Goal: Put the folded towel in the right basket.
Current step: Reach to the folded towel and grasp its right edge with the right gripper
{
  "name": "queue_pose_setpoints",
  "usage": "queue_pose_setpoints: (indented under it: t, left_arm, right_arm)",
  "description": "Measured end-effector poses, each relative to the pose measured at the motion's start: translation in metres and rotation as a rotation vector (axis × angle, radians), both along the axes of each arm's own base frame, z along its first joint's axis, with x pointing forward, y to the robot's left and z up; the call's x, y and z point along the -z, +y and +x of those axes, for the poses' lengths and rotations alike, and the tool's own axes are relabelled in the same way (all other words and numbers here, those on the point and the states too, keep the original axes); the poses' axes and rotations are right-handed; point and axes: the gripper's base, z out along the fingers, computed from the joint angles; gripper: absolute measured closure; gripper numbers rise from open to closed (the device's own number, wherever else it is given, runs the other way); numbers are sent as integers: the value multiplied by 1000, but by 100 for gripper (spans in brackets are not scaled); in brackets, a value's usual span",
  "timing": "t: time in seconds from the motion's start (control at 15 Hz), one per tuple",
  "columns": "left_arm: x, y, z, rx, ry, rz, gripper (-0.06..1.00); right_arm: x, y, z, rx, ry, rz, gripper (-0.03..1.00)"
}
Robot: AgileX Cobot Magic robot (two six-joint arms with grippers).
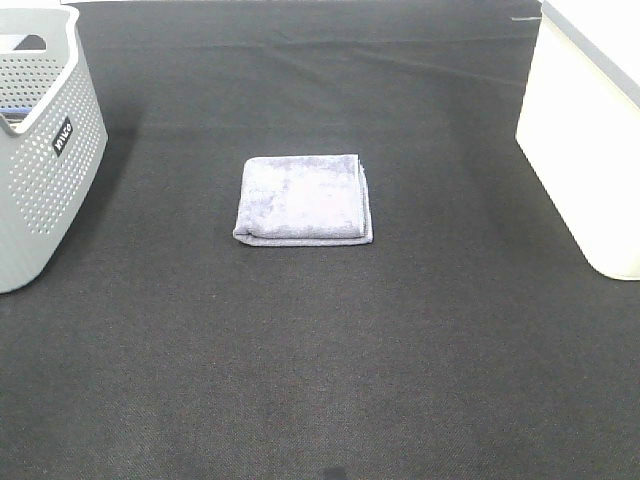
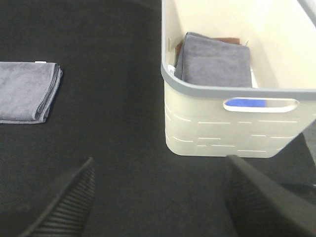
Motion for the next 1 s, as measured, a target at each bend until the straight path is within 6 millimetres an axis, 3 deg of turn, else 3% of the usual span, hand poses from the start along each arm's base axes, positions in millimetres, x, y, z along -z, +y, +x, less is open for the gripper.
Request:
queue_pose_setpoints:
  t: [0.27,0.6,0.8,1.0]
  left_arm:
    - [0,0,0,0,0,0,-3]
    - [0,0,0,0,0,0,-3]
    - [0,0,0,0,0,0,-3]
    - [0,0,0,0,0,0,-3]
  right_arm:
    - [-21,1,86,-10,155,13,28]
    - [-32,6,191,-51,362,70,28]
    - [-27,11,235,-80,440,122,28]
    - [-17,23,264,-116,473,105,28]
